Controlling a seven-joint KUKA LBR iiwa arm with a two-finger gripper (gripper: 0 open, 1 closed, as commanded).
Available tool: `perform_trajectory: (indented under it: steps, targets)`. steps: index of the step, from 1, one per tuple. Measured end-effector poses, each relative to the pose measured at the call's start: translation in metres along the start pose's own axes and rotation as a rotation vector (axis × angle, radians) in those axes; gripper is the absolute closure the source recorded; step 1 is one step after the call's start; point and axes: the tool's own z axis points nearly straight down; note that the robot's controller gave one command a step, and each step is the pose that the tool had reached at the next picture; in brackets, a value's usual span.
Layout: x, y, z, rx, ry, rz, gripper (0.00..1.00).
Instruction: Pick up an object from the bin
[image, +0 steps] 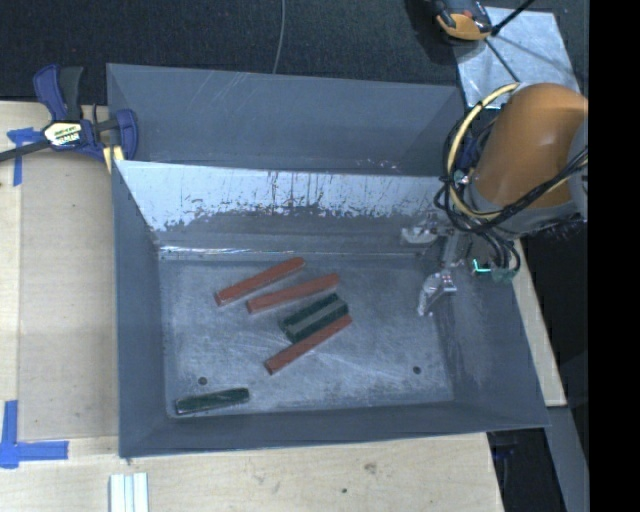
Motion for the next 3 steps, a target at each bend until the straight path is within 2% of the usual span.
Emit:
perform_trajectory:
  steps: [1, 2, 3]
  targets:
    - [-0.002, 0.0, -0.005, 0.001, -0.008, -0.002, 0.0]
    - [0.016, 0.076, 0.039, 0.0, -0.006, -0.144, 1.0]
    - [0.015, 0.076, 0.039, 0.001, -0.007, -0.144, 0.0]
